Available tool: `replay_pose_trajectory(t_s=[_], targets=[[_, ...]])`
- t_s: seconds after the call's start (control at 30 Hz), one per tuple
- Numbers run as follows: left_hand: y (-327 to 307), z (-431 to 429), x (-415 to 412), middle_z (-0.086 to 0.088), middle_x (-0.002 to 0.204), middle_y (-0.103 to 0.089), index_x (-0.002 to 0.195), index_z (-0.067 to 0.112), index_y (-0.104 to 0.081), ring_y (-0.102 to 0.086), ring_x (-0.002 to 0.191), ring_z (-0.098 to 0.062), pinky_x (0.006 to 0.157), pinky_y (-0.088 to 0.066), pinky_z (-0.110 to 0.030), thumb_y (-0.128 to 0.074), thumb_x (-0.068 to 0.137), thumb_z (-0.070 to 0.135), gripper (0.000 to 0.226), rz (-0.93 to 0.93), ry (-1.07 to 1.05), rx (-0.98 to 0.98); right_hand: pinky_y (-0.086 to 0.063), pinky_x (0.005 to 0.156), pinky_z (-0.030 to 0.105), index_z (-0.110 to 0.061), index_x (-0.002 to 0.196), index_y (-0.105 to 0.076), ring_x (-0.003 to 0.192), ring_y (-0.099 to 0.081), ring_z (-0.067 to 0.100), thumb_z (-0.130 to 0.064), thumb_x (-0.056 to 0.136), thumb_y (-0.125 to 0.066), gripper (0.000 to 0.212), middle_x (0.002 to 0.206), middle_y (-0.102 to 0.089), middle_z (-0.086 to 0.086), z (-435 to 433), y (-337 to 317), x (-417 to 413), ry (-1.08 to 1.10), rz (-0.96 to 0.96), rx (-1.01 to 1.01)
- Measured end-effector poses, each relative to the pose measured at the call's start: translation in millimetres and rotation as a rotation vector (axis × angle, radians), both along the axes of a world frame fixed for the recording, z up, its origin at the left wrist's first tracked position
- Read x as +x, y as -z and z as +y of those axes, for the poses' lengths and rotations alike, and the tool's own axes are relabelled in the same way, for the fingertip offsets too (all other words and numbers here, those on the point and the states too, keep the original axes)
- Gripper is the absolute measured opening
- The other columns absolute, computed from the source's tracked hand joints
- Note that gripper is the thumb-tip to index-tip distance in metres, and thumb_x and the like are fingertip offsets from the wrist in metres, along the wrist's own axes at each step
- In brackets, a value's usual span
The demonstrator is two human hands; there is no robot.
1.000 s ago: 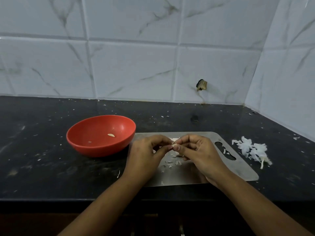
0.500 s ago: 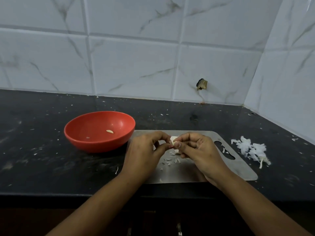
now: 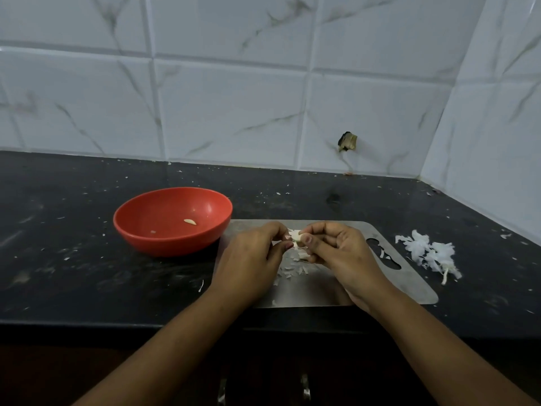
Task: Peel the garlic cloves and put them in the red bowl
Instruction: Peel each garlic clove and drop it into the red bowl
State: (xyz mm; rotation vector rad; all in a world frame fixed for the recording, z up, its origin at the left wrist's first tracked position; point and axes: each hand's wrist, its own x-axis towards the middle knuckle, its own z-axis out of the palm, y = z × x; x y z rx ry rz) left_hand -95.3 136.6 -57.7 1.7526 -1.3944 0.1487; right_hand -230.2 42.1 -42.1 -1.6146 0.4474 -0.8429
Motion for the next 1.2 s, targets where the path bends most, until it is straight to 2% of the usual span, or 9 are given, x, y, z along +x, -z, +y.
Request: replay_pose_trajectory(t_s=[0.17,0.3,0.47,0.7,0.77,0.9,0.97,1.1,1.2], targets=[[-2,1,0,0.015,0.069,-0.065,0.079,0.025,-0.064,-0.06,0.067,0.004,0.069,-0.051,-0.029,-0.057,0.092,0.03,0.016,0.12,-0.058,0.074,-0.054,0.062,0.018,-0.009,0.088,-0.068,0.065,-0.061,0.007,-0.003,0.086,-0.066,0.006,0.07,-0.07,0.0,2,-1,-1,0.013,-0.043,0.012],[-7,6,-8,0.005,0.063,-0.064,0.072,0.018,-0.065,-0.057,0.059,-0.007,0.061,-0.049,-0.035,-0.048,0.094,0.049,0.042,-0.05,-0.15,0.144,-0.053,0.063,0.019,-0.009,0.093,-0.071,0.068,-0.062,0.011,0.002,0.09,-0.06,0.015,0.077,-0.07,0.005,2,0,0,0.033,-0.082,-0.001],[-8,9,-8,0.015,0.095,-0.068,0.092,0.027,-0.059,-0.055,0.074,-0.003,0.073,-0.05,-0.03,-0.064,0.088,0.03,0.007,-0.072,-0.155,0.119,-0.056,0.072,0.019,-0.008,0.085,-0.073,0.077,-0.07,0.014,0.005,0.087,-0.063,0.016,0.078,-0.074,0.005,2,0,-1,0.016,-0.059,0.012],[-8,6,-6,0.008,0.08,-0.07,0.087,0.023,-0.064,-0.063,0.076,-0.01,0.073,-0.052,-0.037,-0.055,0.093,0.039,0.019,-0.007,-0.166,0.113,-0.053,0.064,0.018,-0.001,0.081,-0.064,0.069,-0.064,0.012,0.004,0.075,-0.076,0.014,0.073,-0.07,0.003,1,2,0,0.04,-0.05,-0.053],[-10,8,-1,0.009,0.087,-0.069,0.091,0.023,-0.062,-0.061,0.077,-0.009,0.075,-0.053,-0.037,-0.059,0.091,0.023,0.003,0.017,-0.154,0.109,-0.049,0.062,0.015,-0.004,0.081,-0.064,0.07,-0.063,0.009,0.003,0.08,-0.072,0.011,0.074,-0.069,0.001,0,3,2,0.045,-0.029,-0.09],[-16,19,15,0.006,0.105,-0.065,0.099,0.021,-0.056,-0.054,0.083,-0.007,0.083,-0.05,-0.026,-0.053,0.083,-0.001,0.028,0.071,-0.097,0.211,-0.047,0.062,0.016,-0.01,0.09,-0.072,0.069,-0.063,0.0,-0.005,0.092,-0.062,0.012,0.078,-0.072,-0.005,-6,5,6,0.048,0.082,-0.185],[-17,26,19,0.005,0.108,-0.064,0.094,0.026,-0.055,-0.056,0.087,-0.005,0.084,-0.048,-0.021,-0.057,0.086,0.002,0.025,0.073,-0.078,0.242,-0.046,0.06,0.017,-0.015,0.09,-0.073,0.063,-0.059,0.001,-0.009,0.095,-0.059,0.017,0.071,-0.069,-0.007,-10,1,8,0.054,0.133,-0.25],[-11,37,21,0.007,0.111,-0.063,0.103,0.025,-0.059,-0.057,0.1,-0.009,0.091,-0.051,-0.029,-0.06,0.09,0.015,0.016,0.004,-0.096,0.287,-0.039,0.052,0.011,-0.016,0.081,-0.071,0.05,-0.051,-0.003,-0.017,0.098,-0.054,0.024,0.053,-0.057,-0.009,-11,-17,22,0.104,0.216,-0.408],[-9,42,22,0.004,0.107,-0.064,0.108,0.023,-0.059,-0.057,0.097,-0.011,0.085,-0.049,-0.027,-0.056,0.092,0.018,0.016,-0.061,-0.121,0.284,-0.034,0.05,0.011,-0.013,0.073,-0.064,0.041,-0.039,0.002,-0.031,0.098,-0.052,0.033,0.052,-0.045,0.009,-5,-33,41,0.141,0.216,-0.506]])
